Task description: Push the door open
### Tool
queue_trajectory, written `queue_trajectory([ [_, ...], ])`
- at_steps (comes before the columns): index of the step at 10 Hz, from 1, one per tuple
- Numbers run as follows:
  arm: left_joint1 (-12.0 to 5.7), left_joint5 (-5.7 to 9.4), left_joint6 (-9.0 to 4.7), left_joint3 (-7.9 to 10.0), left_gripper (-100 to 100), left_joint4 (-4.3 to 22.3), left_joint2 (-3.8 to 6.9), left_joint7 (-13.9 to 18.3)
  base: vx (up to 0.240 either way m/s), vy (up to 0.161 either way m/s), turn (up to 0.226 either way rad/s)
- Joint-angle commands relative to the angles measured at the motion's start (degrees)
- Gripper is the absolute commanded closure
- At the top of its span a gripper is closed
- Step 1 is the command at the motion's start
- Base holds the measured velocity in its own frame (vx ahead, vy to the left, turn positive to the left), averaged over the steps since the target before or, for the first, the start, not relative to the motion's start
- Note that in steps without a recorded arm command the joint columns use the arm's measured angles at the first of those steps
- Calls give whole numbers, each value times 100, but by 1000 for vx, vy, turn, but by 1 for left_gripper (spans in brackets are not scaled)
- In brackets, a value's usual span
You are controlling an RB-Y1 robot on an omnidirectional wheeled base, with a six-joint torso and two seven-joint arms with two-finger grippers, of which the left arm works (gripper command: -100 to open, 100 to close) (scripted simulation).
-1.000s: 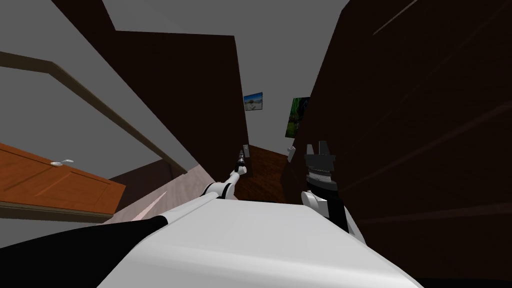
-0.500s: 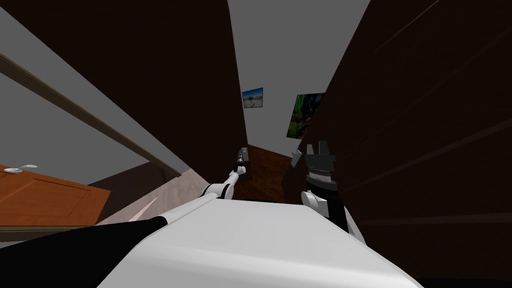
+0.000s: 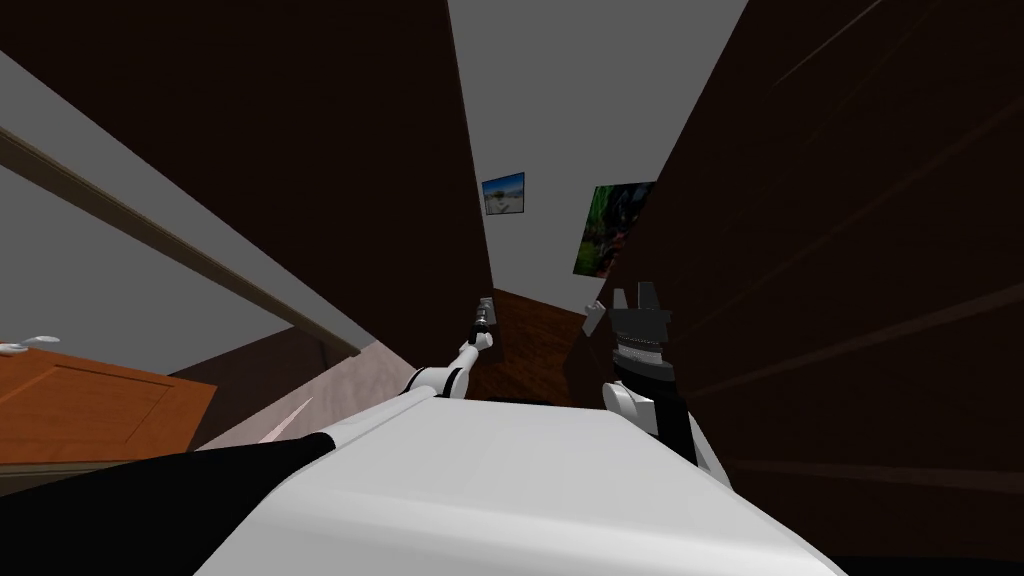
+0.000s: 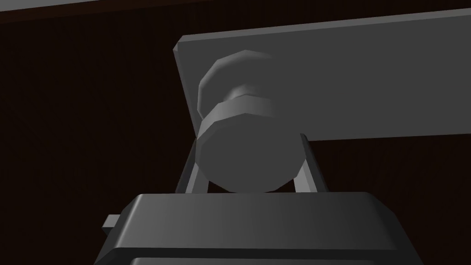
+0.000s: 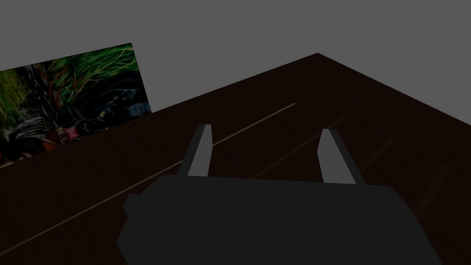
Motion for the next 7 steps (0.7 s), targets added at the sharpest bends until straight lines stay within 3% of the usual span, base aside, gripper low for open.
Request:
queue_trajectory([
  [1,3,1,-2,1,100,0,-1,0,-18,1,-2],
  [3,3,1,-2,1,100,0,-1,0,-5,0,1],
  [4,5,124,-37,128,100,7,127,-173,99,19,1],
  [6,2,151,-48,157,100,4,143,-211,150,16,31],
  [7,-13,271,-95,283,100,-5,180,-377,189,22,25],
])
